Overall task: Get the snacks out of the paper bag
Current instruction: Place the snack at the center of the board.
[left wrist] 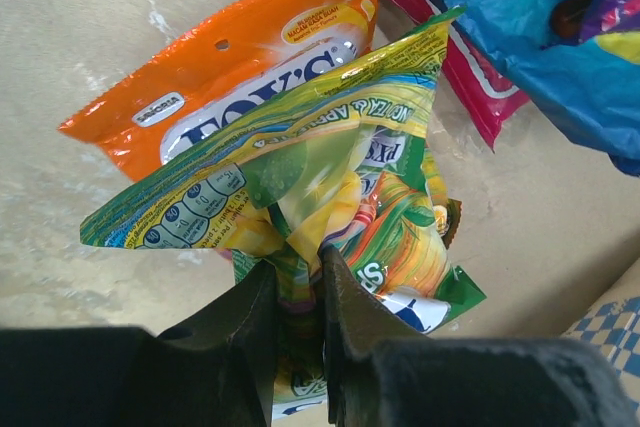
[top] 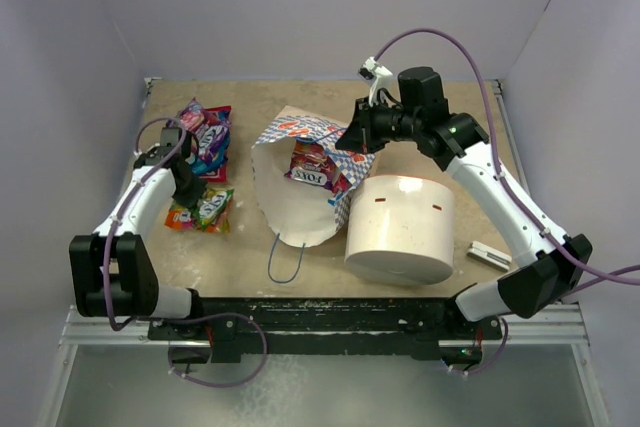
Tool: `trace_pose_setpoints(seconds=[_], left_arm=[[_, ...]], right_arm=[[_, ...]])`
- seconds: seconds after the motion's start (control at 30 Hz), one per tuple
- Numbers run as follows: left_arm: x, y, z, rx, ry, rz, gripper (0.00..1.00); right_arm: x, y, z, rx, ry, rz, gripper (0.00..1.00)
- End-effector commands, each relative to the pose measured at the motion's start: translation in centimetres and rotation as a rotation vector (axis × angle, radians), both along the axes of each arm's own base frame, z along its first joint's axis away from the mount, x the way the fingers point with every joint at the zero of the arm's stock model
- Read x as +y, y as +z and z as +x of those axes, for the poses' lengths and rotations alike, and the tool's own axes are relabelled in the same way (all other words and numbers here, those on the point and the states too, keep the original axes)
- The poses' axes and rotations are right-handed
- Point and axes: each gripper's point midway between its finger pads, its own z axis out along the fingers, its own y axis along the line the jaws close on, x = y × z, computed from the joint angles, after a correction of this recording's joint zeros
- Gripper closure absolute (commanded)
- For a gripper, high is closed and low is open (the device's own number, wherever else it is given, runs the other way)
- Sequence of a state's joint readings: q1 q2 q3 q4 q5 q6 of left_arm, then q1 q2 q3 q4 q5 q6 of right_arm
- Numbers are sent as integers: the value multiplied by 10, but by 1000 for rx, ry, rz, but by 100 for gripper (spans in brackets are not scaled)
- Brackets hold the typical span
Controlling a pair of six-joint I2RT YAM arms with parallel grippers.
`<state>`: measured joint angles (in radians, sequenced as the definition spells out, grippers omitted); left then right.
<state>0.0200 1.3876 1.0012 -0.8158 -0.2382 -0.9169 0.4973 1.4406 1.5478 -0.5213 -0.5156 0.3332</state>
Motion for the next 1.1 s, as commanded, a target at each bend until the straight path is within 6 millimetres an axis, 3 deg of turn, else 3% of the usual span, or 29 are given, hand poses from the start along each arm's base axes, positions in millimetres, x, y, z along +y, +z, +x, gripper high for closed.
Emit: trace_pose_setpoints(seconds=[0.0, 0.13, 0.27, 0.4, 0.5, 0.67, 0.77, 0.83, 1.07], left_arm=[[2, -3, 25, -127, 55, -47, 92], [11, -24, 9, -98, 90, -12, 80], [7, -30, -10, -53, 92, -64, 50], [-2, 12, -4, -176, 4, -92, 15], [-6, 65, 5, -314, -75, -82, 1], [-25, 142, 1, -521, -213, -111, 3], [-60, 194, -5, -831, -345, -223, 5], [-86, 212, -19, -981, -443, -333, 2], [-136, 202, -60, -1009, -653, -458, 5]], right_arm=[[-2, 13, -2, -41, -4, 12, 100], [-4, 13, -1, -48, -16, 7, 100], [-3, 16, -1, -49, -13, 9, 100], [-3, 18, -1, -50, -15, 15, 100], [-3, 20, -1, -55, -17, 14, 100], [-10, 24, 3, -89, -35, -23, 100], [-18, 29, 10, -120, -63, -78, 100], [-21, 31, 14, -126, -77, -100, 100], [-16, 33, 21, -90, -83, -104, 100]])
